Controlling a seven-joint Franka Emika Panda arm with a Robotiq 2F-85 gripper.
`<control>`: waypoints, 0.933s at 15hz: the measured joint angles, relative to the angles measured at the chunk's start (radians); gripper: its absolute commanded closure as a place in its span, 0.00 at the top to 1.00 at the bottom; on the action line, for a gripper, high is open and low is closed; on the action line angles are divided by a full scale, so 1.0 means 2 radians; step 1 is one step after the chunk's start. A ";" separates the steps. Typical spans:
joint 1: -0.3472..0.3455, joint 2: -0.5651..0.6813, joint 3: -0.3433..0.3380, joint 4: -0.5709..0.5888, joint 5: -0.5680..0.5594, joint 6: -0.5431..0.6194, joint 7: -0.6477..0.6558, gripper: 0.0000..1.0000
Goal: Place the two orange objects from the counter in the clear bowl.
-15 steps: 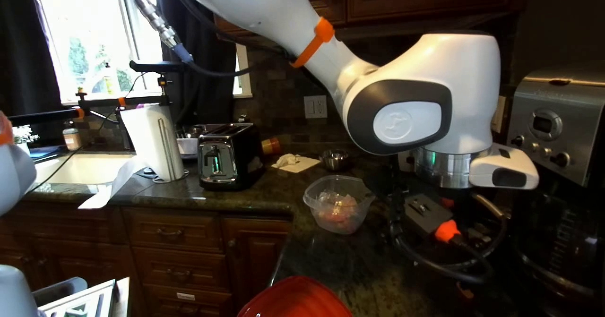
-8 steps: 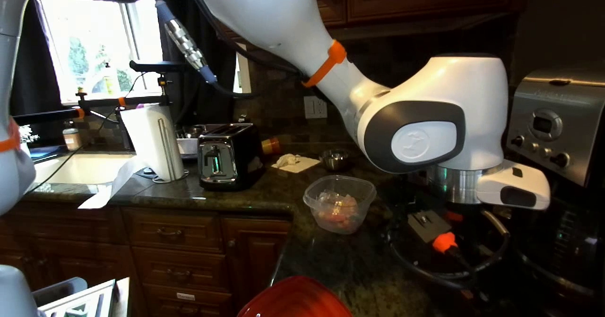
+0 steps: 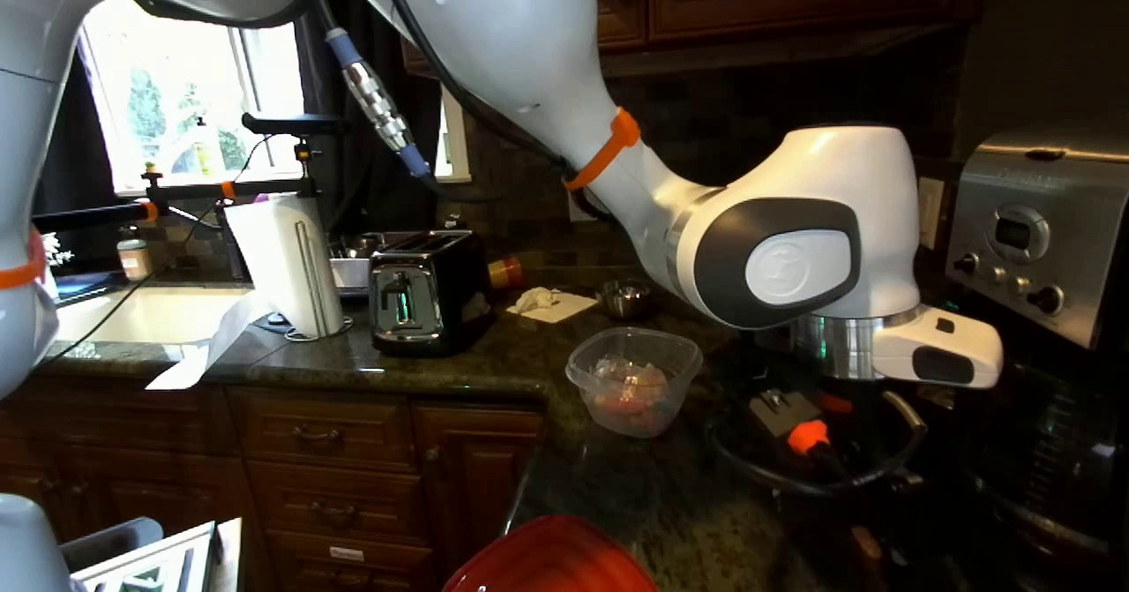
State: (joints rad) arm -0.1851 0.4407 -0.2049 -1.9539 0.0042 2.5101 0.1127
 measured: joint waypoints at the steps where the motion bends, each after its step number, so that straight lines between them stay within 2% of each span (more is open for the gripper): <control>1: 0.003 0.001 0.000 0.002 -0.001 -0.001 0.005 0.78; 2: 0.005 0.001 0.000 0.003 -0.003 -0.002 0.011 0.63; 3: 0.007 0.001 -0.001 0.005 -0.004 -0.003 0.016 0.53; 5: 0.008 0.003 -0.001 0.007 -0.004 -0.005 0.024 0.40; 6: 0.008 0.003 -0.002 0.009 -0.004 -0.007 0.030 0.40; 9: 0.008 0.004 -0.004 0.010 -0.004 -0.016 0.040 0.25; 13: 0.007 0.004 -0.006 0.014 -0.004 -0.020 0.043 0.21; 14: 0.007 0.004 -0.006 0.015 -0.004 -0.020 0.043 0.15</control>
State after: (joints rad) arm -0.1703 0.4487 -0.2163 -1.9237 -0.0035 2.4706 0.1981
